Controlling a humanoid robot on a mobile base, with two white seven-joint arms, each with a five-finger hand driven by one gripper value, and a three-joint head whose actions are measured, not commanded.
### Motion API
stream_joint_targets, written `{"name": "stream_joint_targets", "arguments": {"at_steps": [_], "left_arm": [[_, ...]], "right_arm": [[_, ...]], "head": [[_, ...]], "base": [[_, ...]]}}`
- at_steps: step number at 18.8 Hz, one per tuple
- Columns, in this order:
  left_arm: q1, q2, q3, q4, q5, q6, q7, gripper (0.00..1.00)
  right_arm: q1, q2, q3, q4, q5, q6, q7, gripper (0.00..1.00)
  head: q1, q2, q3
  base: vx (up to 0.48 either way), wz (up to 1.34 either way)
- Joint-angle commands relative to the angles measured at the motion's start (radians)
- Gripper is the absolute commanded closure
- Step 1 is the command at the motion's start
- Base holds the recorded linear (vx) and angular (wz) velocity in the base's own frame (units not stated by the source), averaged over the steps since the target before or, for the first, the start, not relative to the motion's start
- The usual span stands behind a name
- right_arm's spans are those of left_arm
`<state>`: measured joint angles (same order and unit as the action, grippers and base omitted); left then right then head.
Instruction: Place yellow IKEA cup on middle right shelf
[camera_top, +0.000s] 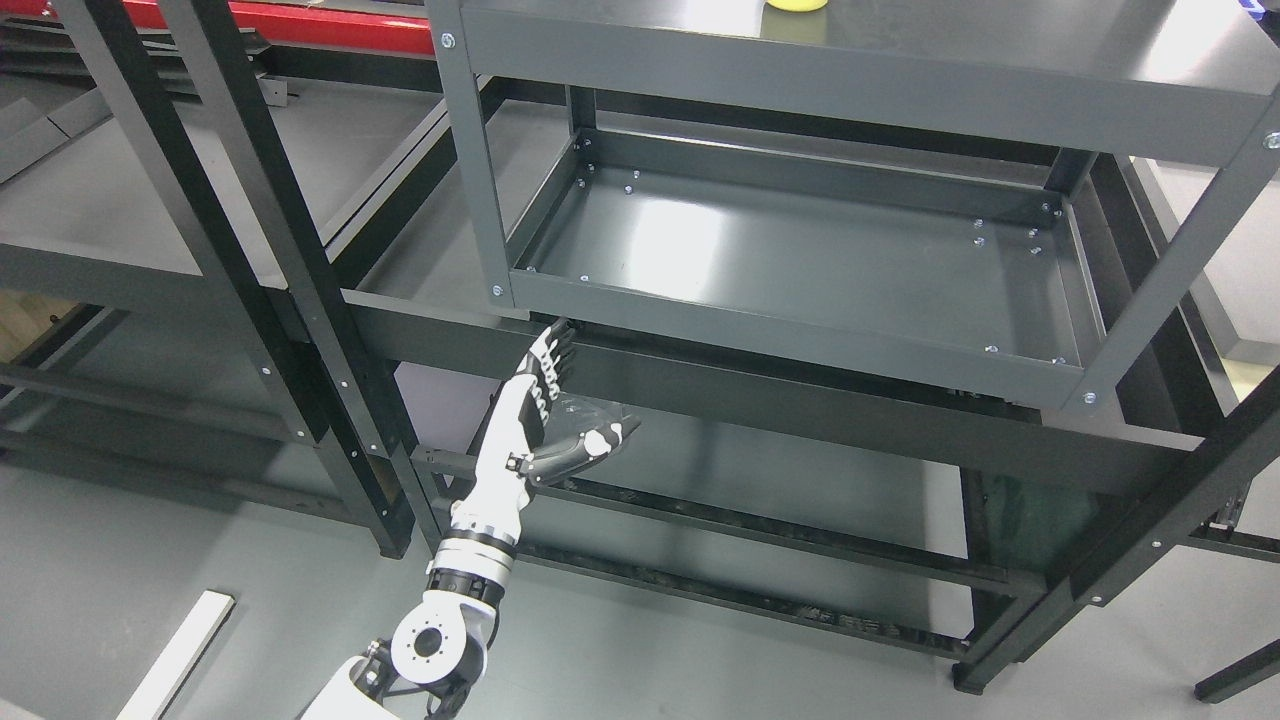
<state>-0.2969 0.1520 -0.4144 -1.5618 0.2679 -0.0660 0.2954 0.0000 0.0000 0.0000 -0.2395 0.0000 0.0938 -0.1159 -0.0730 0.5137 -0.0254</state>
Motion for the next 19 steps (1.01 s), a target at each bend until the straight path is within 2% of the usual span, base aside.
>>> {"name": "stream_joint_targets", "arguments": {"at_steps": [1,2,19], "left_arm": [[0.056,-0.11,0.109,0.057,-0.033,0.034,0.001,0.01],[0.065,-0.135,0.108,0.057,-0.036,0.037,0.001,0.01],[0.036,-0.135,0.126,0.059,-0.039,0.046,-0.002,0.01]], "right_arm": [[0.014,-0.017,0.017,0.0,-0.025,0.0,-0.001,0.01],[0.014,-0.017,0.017,0.0,-0.025,0.0,-0.001,0.01],[0.014,-0.017,0.017,0.0,-0.025,0.0,-0.001,0.01]], "head": [[0.0,0.0,0.0],[0.0,0.0,0.0],[0.0,0.0,0.0]], "base": [[0.0,0.0],[0.0,0.0],[0.0,0.0]]}}
